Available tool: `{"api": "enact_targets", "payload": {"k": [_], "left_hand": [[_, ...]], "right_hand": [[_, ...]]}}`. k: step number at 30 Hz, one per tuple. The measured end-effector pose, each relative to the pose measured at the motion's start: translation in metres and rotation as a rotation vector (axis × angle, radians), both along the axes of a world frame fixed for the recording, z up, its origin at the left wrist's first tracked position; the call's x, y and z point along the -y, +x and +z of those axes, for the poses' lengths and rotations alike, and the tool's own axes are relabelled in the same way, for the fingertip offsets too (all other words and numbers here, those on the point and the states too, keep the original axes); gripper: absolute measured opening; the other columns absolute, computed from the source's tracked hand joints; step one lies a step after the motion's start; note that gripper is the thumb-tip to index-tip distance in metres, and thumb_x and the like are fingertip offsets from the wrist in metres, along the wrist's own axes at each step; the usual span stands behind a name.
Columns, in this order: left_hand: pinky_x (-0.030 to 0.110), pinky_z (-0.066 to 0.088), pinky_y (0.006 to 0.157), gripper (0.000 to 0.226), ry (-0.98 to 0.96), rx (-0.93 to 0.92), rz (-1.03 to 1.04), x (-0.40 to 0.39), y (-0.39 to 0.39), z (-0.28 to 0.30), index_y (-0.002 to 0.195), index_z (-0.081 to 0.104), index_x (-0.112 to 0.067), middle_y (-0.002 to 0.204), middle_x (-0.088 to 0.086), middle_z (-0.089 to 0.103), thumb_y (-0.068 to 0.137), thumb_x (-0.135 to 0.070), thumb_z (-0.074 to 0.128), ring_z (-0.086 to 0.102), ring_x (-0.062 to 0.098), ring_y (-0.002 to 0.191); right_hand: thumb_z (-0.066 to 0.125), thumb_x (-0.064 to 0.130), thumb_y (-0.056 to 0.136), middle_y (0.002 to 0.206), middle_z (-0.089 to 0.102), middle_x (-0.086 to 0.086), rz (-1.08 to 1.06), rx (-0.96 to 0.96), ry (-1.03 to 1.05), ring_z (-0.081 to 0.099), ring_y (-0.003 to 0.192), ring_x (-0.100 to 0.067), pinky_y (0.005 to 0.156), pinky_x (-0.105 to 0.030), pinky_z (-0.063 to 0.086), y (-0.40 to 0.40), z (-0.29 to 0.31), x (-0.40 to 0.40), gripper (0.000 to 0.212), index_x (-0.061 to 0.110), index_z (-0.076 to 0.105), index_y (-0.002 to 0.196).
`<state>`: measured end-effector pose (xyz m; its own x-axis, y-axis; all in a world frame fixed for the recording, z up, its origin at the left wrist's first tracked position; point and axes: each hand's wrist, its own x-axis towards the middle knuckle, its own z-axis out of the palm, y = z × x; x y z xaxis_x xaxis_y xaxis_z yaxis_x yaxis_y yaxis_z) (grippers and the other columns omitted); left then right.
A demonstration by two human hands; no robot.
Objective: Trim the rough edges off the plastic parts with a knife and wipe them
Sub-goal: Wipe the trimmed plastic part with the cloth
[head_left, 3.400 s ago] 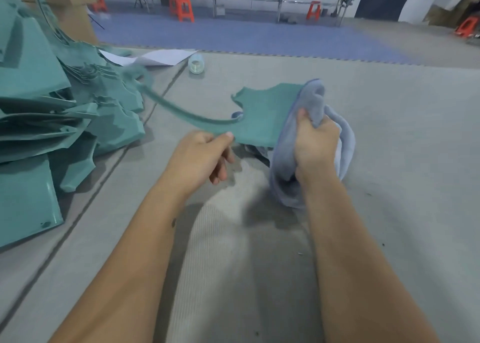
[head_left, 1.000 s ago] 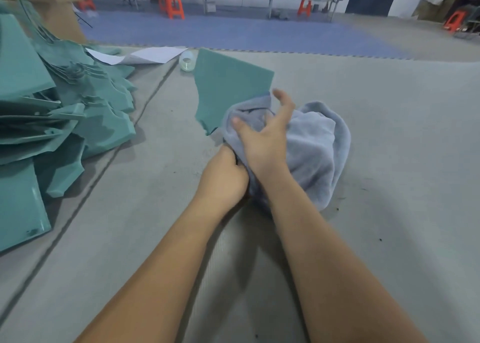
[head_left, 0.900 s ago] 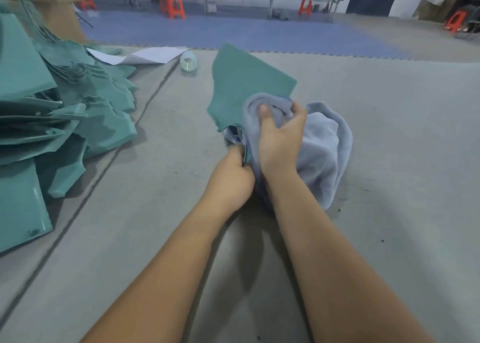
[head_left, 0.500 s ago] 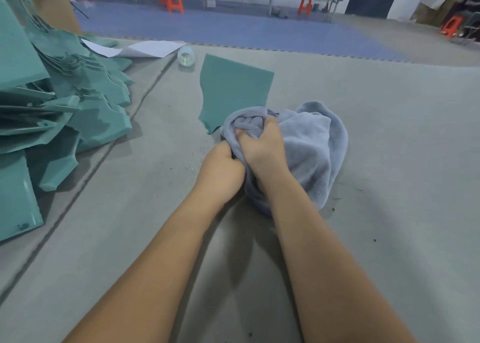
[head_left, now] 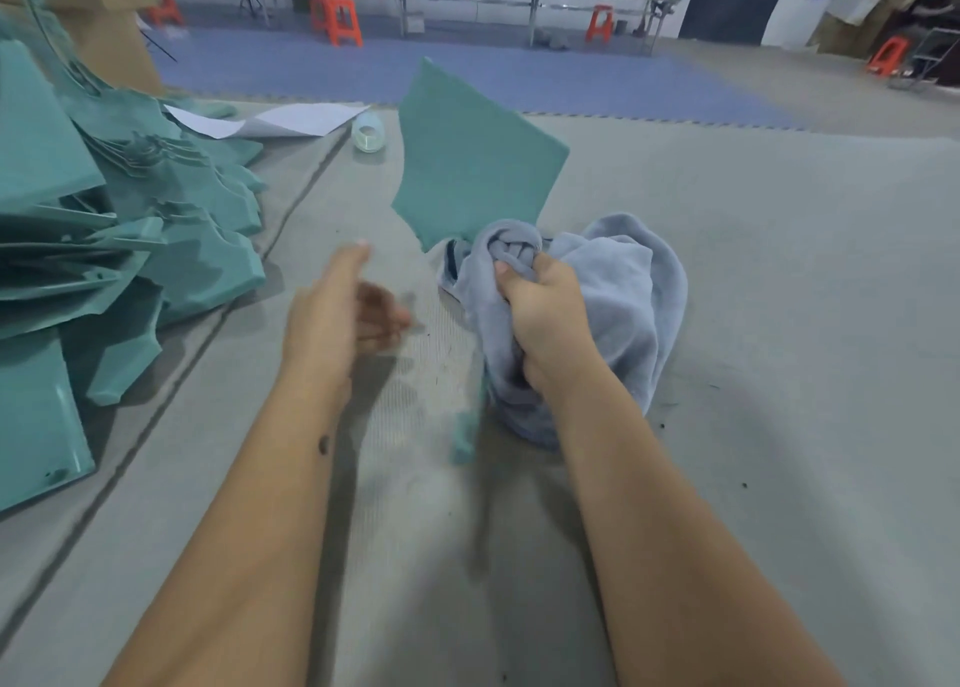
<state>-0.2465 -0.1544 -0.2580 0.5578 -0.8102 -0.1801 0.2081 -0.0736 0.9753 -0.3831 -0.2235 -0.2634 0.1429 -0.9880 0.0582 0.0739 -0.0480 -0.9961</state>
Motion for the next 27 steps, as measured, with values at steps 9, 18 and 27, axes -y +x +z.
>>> {"api": "enact_targets", "payload": {"k": [9,18,27], "left_hand": [[0.027,0.057,0.056,0.01,-0.379,-0.624,0.243,0.01,-0.007,0.001,0.103,0.063,-0.017,0.084,-0.002,0.075,0.095,-0.021,0.058,0.072,0.015,0.071],[0.021,0.054,0.062,0.04,-0.413,-0.521,0.497,-0.002,0.013,-0.003,0.134,0.049,-0.025,0.122,-0.01,0.063,0.096,-0.032,0.058,0.062,0.01,0.102],[0.021,0.054,0.072,0.046,-0.672,-0.524,0.5,-0.018,0.028,0.005,0.137,0.043,-0.025,0.123,-0.009,0.061,0.095,-0.037,0.057,0.062,0.005,0.104]], "right_hand": [[0.048,0.005,0.095,0.071,0.046,-0.01,0.318,-0.474,-0.36,0.043,0.07,-0.018,0.066,-0.037,0.037,0.011,-0.004,-0.008,0.014,0.004,0.047,0.082],[0.051,0.008,0.095,0.079,0.048,-0.009,0.636,-0.576,-0.279,0.044,0.075,-0.015,0.07,-0.023,0.039,-0.009,0.014,-0.021,0.018,-0.01,0.053,0.093],[0.04,-0.004,0.095,0.066,0.037,0.001,0.569,-0.521,-0.263,0.036,0.06,-0.007,0.063,-0.022,0.032,0.011,0.009,-0.025,0.03,0.011,0.039,0.069]]}}
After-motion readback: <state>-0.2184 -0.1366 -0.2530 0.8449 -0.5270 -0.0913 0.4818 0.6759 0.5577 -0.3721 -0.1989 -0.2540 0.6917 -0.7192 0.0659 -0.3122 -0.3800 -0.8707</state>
